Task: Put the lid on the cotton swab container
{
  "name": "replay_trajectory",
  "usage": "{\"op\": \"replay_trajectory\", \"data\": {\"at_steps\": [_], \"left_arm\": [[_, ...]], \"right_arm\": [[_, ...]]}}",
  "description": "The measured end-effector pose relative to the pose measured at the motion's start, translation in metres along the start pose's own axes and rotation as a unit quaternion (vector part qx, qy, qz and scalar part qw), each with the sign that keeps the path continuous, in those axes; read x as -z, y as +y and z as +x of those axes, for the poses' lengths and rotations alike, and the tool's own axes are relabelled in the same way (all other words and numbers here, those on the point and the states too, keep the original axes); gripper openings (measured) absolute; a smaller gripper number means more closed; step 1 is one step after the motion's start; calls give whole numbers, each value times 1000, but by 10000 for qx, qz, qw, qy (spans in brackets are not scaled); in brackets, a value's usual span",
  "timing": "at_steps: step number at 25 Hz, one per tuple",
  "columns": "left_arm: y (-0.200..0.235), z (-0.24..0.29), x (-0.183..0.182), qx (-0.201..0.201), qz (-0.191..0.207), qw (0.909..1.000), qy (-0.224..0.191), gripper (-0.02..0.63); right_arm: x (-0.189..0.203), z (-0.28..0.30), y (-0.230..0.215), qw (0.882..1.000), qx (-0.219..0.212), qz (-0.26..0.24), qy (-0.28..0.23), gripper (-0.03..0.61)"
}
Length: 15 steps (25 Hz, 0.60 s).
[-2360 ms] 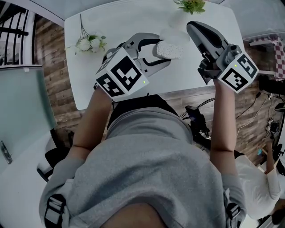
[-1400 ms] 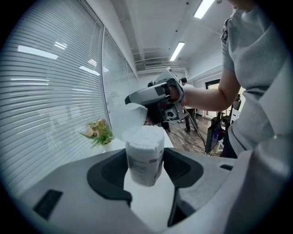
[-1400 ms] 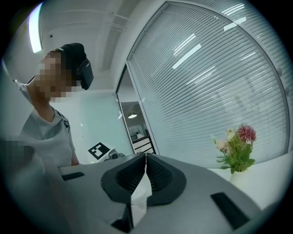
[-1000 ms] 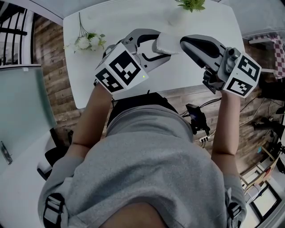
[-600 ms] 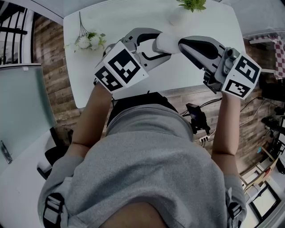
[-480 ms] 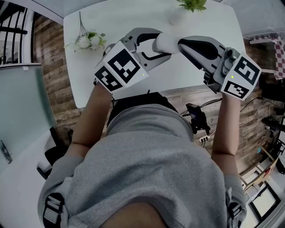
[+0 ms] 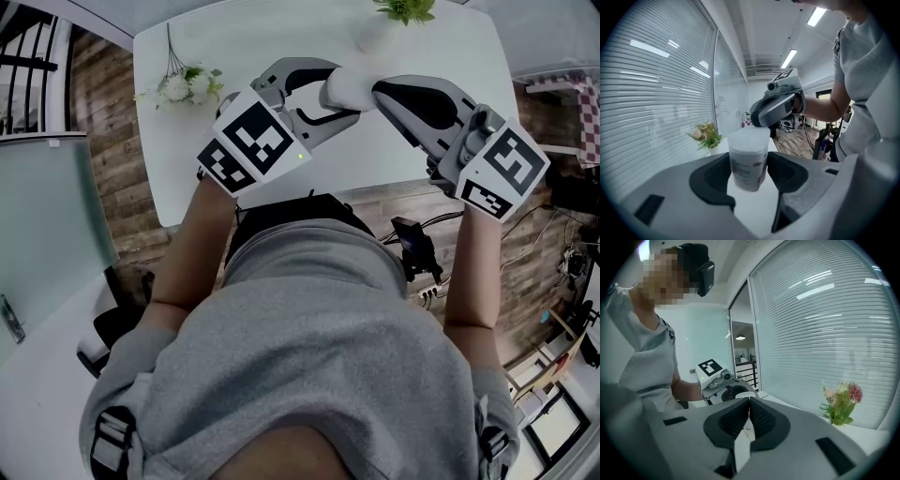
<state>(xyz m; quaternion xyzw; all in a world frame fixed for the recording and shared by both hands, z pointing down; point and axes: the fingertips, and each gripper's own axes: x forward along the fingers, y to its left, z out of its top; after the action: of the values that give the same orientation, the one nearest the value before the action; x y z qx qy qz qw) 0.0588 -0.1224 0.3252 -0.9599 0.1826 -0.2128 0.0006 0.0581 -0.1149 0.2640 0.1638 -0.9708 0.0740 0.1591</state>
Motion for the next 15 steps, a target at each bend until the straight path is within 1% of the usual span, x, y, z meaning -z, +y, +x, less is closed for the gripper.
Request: {"op": "replay_trajectory", "data": {"at_steps": [3,7,11,15], "left_arm": [[1,0,0,-67,43,10000,38,242],[2,1,3,-134,84,9998,105,242],[3,2,0,-157,94,9998,38,242],[0,2,-7,-90,3,9999,-122,241]], "right_arm": [[1,1,0,9999,126,-96,49,26],[4,3,0,9982,324,-430,277,26],[2,4,3,9949,486,-779,410,25],[-4,6,13,9892,542,-1221,598,25]]}}
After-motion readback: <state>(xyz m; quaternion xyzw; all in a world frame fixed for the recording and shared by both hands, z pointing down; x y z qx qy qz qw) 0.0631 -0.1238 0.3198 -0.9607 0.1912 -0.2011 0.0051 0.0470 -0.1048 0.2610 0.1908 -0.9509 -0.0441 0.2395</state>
